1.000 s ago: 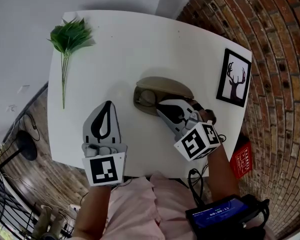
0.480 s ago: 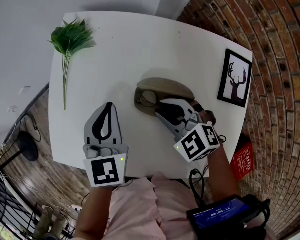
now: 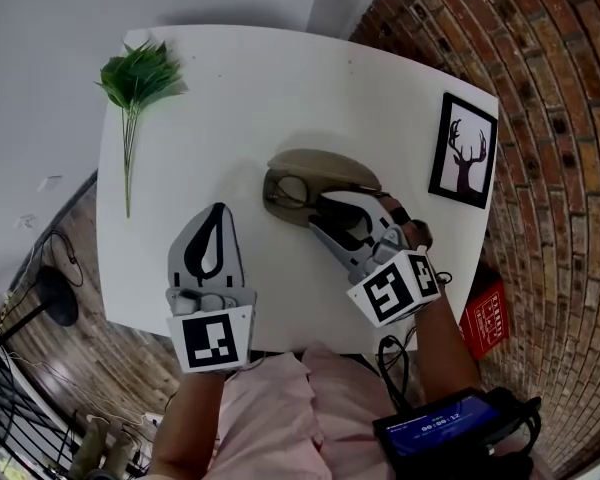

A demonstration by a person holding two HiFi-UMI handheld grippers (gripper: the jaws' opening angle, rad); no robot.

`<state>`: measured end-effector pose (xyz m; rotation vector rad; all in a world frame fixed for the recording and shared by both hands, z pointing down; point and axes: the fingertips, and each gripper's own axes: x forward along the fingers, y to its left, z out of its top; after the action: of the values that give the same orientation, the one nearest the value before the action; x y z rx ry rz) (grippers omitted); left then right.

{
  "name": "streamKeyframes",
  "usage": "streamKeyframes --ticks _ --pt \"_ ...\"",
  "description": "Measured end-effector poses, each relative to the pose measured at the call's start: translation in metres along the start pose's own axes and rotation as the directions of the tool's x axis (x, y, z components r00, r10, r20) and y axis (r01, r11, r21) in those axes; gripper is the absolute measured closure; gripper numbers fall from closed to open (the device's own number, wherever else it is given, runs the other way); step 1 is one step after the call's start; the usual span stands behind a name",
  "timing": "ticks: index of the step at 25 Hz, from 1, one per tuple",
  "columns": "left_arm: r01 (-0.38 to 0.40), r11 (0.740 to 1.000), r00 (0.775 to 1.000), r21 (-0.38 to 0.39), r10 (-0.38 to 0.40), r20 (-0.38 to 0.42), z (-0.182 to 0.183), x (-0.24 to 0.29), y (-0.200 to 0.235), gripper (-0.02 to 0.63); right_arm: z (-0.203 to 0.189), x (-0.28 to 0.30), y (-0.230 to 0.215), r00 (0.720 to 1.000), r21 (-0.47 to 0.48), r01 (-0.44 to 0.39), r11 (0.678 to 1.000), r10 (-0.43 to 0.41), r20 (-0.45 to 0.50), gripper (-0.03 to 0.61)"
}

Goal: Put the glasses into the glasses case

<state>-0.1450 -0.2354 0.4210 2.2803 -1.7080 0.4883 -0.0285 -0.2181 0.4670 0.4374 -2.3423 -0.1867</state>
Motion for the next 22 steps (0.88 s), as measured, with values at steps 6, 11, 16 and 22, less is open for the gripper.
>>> streamKeyframes --ticks 6,11,16,22 --pt "0.007 1.000 1.000 0.019 -0.007 0.024 0.008 -0.008 -0.011 0.604 0.006 -0.019 0.002 0.999 0.019 0.034 0.999 -0.034 0.032 0.434" --pt "0.016 0.999 0.997 0.041 -0.019 0.076 0.030 -0.022 -0.030 0.606 0.019 -0.052 -0.003 0.991 0.053 0.103 0.993 -0.107 0.078 0.437" --pt "0.025 0.997 0.987 0.079 -0.037 0.158 0.068 -0.041 -0.056 0.606 0.047 -0.106 -0.018 0.950 0.140 0.241 0.960 -0.263 0.171 0.474" --pt "0.003 0.988 0.958 0.154 -0.047 0.282 0.133 -0.076 -0.084 0.606 0.089 -0.182 -0.035 0.827 0.313 0.382 0.869 -0.473 0.303 0.572"
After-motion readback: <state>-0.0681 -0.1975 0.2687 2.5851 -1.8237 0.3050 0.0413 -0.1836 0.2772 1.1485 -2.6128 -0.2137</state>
